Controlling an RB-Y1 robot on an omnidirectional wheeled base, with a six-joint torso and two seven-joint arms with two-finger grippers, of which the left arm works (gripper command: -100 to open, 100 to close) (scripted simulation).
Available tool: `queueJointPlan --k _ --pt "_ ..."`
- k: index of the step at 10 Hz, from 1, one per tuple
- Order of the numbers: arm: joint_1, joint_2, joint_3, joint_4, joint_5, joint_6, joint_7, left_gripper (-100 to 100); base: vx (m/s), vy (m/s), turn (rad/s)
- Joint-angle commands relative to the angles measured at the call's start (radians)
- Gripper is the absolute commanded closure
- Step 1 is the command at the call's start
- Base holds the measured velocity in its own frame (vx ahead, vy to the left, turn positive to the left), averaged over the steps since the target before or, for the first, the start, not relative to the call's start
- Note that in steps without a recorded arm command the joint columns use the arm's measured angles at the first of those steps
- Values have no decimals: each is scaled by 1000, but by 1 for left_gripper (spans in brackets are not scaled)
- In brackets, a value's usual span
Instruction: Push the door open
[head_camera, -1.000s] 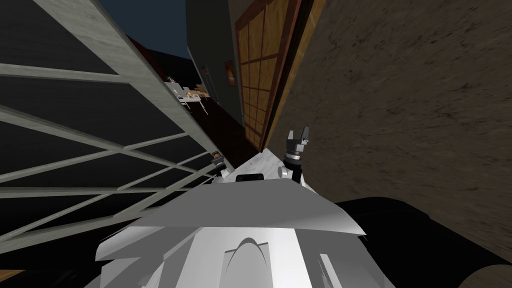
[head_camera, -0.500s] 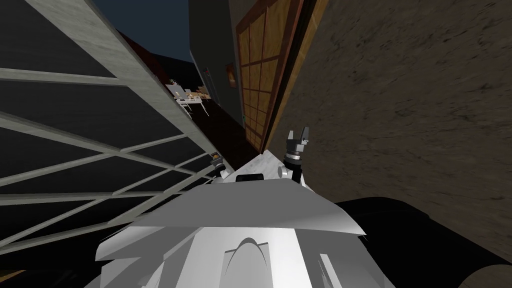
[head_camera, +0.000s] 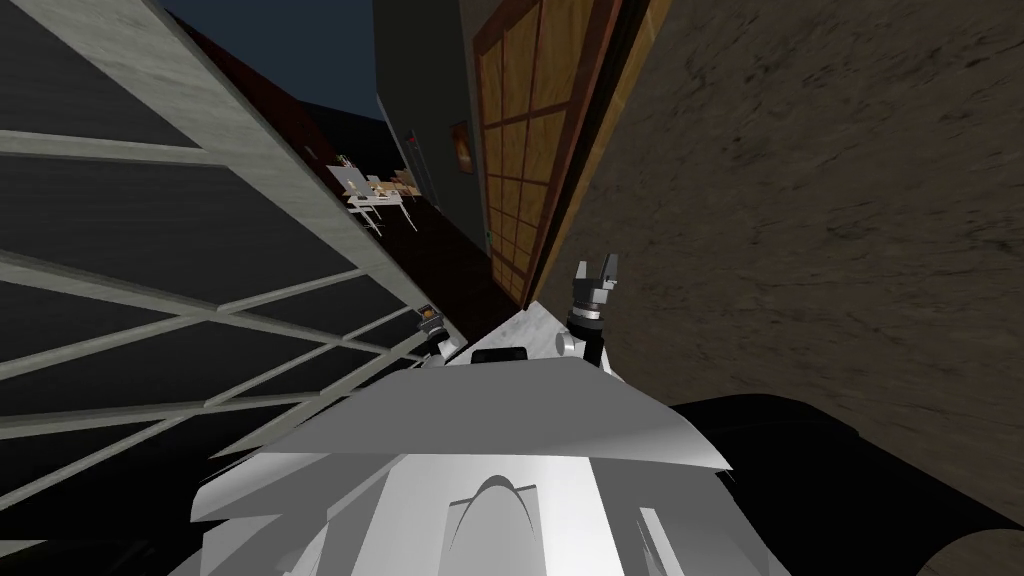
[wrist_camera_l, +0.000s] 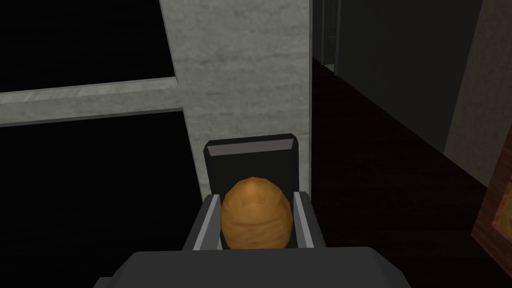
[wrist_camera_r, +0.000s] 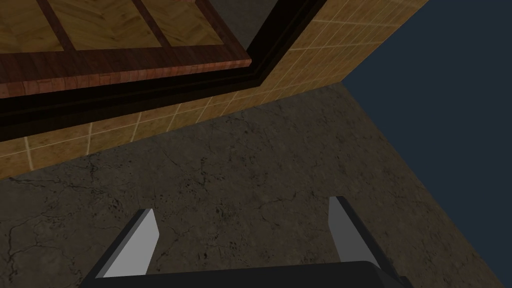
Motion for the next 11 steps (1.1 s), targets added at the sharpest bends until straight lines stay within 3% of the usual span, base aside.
queueJointPlan --k 1,6,8,10,11 --pt "-2 16 31 -10 1 -5 -1 100 180 60 32" --pt "22 15 108 -51 -3 2 -16 100 164 68 24" --pt "28 13 128 -62 -4 4 -20 100 134 51 22" --pt "28 13 128 -62 -4 4 -20 100 45 17 11" --pt "35 10 149 -73 -5 6 -24 100 55 14 15"
